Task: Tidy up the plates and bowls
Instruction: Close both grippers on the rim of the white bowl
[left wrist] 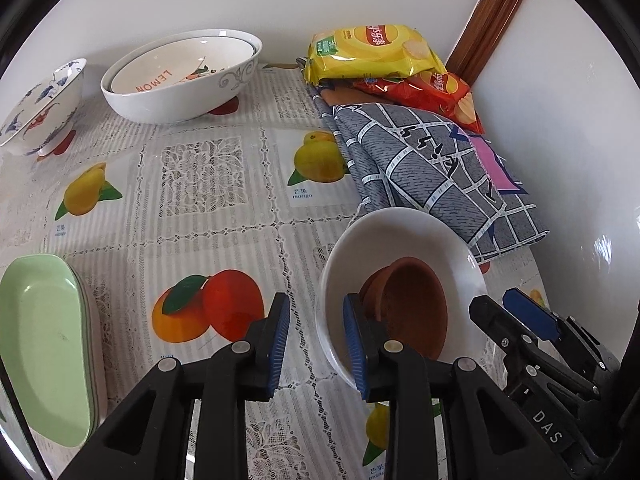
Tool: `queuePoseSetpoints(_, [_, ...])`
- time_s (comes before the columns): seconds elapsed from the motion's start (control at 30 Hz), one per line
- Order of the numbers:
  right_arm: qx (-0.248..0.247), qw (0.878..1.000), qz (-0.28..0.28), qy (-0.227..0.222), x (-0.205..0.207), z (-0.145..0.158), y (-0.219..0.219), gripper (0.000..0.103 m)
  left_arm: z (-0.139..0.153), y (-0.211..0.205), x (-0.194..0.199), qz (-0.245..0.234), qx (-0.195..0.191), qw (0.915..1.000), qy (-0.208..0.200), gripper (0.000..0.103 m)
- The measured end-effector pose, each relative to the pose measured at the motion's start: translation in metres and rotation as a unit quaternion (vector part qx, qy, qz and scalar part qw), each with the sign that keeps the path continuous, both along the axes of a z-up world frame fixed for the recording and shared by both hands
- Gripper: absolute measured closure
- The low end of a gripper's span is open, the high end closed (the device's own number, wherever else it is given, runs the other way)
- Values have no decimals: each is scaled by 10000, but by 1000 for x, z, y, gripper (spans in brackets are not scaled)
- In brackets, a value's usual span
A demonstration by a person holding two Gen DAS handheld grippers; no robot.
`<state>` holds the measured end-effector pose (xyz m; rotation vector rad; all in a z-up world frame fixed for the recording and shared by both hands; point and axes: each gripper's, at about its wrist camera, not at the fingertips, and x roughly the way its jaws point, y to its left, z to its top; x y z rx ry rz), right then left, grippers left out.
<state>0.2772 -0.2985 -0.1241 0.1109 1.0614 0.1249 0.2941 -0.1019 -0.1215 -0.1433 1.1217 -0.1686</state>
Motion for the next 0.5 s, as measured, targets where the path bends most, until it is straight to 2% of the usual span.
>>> queuePoseSetpoints(0.13, [-61, 9999, 78, 107, 7, -11, 3, 57, -9, -2, 6, 3, 143, 9998, 114, 76])
queuePoseSetpoints(0.5, [-59, 9988, 22, 475, 26, -35, 4, 57, -24, -2, 19, -42, 286, 9993, 251, 65])
